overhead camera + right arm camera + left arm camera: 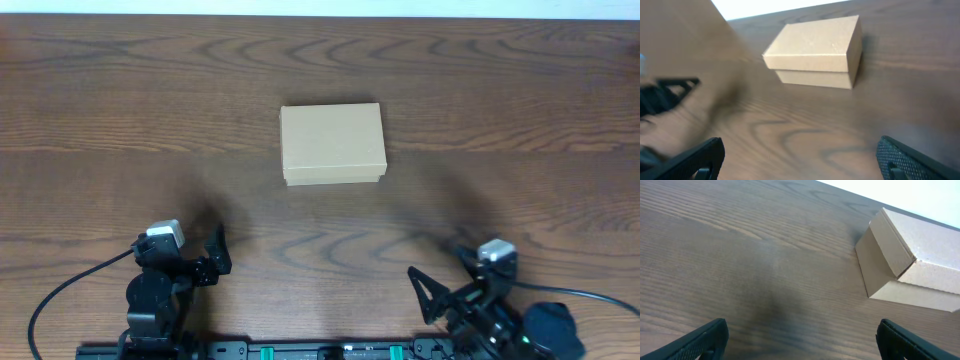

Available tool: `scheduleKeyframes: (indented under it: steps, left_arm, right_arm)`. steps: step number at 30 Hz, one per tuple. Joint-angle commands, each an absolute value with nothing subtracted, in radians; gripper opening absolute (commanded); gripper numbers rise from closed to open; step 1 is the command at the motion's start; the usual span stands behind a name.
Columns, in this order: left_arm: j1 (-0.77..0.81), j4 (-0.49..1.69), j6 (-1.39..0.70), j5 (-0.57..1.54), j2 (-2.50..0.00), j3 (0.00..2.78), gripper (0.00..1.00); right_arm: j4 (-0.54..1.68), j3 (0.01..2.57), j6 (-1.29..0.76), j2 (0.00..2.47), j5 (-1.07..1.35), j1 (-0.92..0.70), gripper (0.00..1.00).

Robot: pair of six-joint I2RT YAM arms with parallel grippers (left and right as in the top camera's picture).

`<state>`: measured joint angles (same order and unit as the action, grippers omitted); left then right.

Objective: Pack container

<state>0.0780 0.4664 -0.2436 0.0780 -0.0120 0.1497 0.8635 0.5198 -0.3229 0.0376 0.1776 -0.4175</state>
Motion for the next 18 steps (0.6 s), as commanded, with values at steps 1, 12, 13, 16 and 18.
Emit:
scheduleKeyframes:
  steps: [1, 12, 13, 16, 18]
  left_arm:
    - [0.070, 0.464, -0.255, 0.071, -0.004, 0.132, 0.95]
    - [0.070, 0.464, -0.255, 0.071, -0.004, 0.132, 0.95]
    - [0.070, 0.464, -0.255, 0.071, -0.004, 0.132, 0.95]
    - [0.070, 0.464, -0.255, 0.071, -0.004, 0.132, 0.95]
    - [0.070, 0.464, -0.255, 0.071, -0.004, 0.132, 0.95]
  right_arm:
    - [0.823, 0.430, -0.097, 0.006, 0.135, -0.428, 0.99]
    - [0.760, 0.233, -0.081, 0.006, 0.067, -0.434, 0.99]
    - [0.760, 0.214, -0.081, 0.006, 0.067, -0.434, 0.99]
    - [0.750, 0.162, -0.081, 0.006, 0.067, -0.434, 0.99]
    - [0.743, 0.165, -0.081, 0.006, 0.067, -0.434, 0.99]
